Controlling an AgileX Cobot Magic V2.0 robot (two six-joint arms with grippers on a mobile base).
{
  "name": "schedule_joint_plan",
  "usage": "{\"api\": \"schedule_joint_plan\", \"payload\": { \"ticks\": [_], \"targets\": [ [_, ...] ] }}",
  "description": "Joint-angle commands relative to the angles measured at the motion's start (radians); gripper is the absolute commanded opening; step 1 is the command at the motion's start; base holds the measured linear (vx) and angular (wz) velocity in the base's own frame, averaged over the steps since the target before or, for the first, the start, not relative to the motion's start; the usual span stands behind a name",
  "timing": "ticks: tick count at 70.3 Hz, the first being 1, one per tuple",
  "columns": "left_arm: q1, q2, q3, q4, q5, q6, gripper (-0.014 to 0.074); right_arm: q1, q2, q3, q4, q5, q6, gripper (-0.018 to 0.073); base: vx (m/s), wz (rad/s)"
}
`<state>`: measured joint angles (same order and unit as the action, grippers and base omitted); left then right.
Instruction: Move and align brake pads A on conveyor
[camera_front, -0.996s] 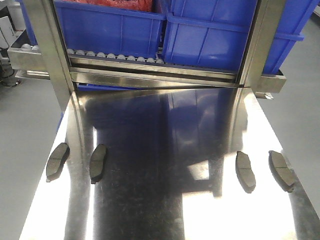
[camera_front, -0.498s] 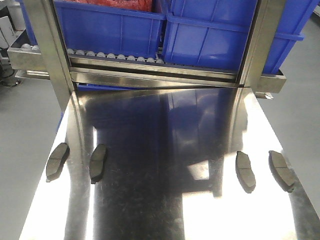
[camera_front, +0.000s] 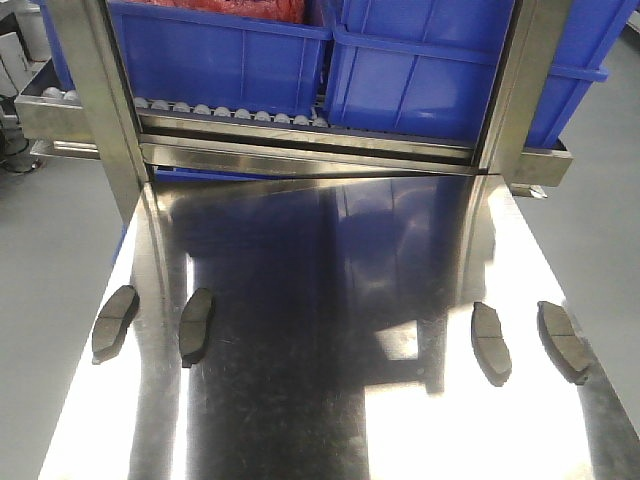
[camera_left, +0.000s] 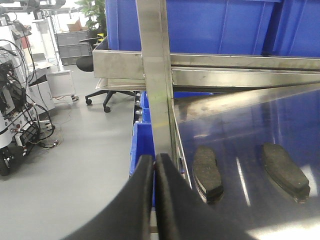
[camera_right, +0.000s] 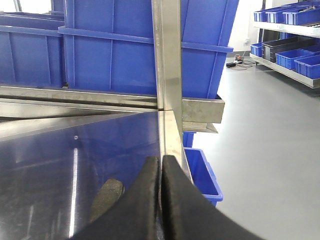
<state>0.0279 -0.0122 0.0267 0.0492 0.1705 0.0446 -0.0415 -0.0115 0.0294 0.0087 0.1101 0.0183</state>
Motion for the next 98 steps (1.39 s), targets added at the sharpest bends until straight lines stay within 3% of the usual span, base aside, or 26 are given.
{"api": "schedule_joint_plan", "payload": {
  "ticks": [1, 13, 21, 28, 44, 54, 65, 72, 80, 88, 98],
  "targets": [
    [-0.001, -0.014, -0.02, -0.002, -0.074, -0.009, -0.0006, 0.003, -0.013, 0.017, -0.009, -0.073, -0.01, -0.0003, 0.0, 0.0],
    [-0.001, -0.014, -0.021, -0.005, -0.106, -0.013, -0.0006, 0.003, -0.013, 0.017, -0.009, -0.073, -0.01, -0.0003, 0.0, 0.0],
    [-0.001, -0.001, -0.064, -0.04, -0.139, -0.081, -0.0006, 0.003, -0.013, 0.017, -0.009, -0.073, -0.01, -0.0003, 0.0, 0.0],
    [-0.001, 0.068, -0.162, -0.024, -0.073, -0.082, -0.0006, 0.003, -0.013, 0.017, -0.009, -0.073, -0.01, -0.0003, 0.0, 0.0],
    [-0.001, 0.413, -0.434, -0.017, 0.152, -0.079, -0.0006, 0.003, -0.013, 0.017, -0.009, -0.073, -0.01, -0.0003, 0.0, 0.0],
    [-0.001, 0.571, -0.51, -0.019, 0.172, -0.078, -0.0006, 0.003, -0.013, 0.017, -0.009, -0.073, -0.01, -0.0003, 0.0, 0.0],
    [-0.001, 0.604, -0.516, -0.018, 0.164, -0.078, 0.0021, 0.003, -0.013, 0.017, -0.009, -0.073, -0.01, -0.0003, 0.0, 0.0],
    [-0.001, 0.603, -0.515, -0.017, 0.165, -0.066, 0.0112, 0.003, -0.013, 0.017, -0.009, -0.073, -0.01, -0.0003, 0.0, 0.0],
    [-0.001, 0.604, -0.515, -0.019, 0.165, -0.001, 0.0332, 0.003, -0.013, 0.017, -0.009, -0.073, -0.01, -0.0003, 0.0, 0.0],
    [-0.001, 0.604, -0.515, -0.02, 0.165, 0.0, 0.0571, 0.003, -0.013, 0.017, -0.009, -0.073, -0.01, -0.0003, 0.0, 0.0],
    [-0.001, 0.604, -0.515, -0.02, 0.165, -0.001, 0.0719, 0.003, -0.013, 0.017, -0.009, -0.073, -0.01, -0.0003, 0.0, 0.0]
  ]
}}
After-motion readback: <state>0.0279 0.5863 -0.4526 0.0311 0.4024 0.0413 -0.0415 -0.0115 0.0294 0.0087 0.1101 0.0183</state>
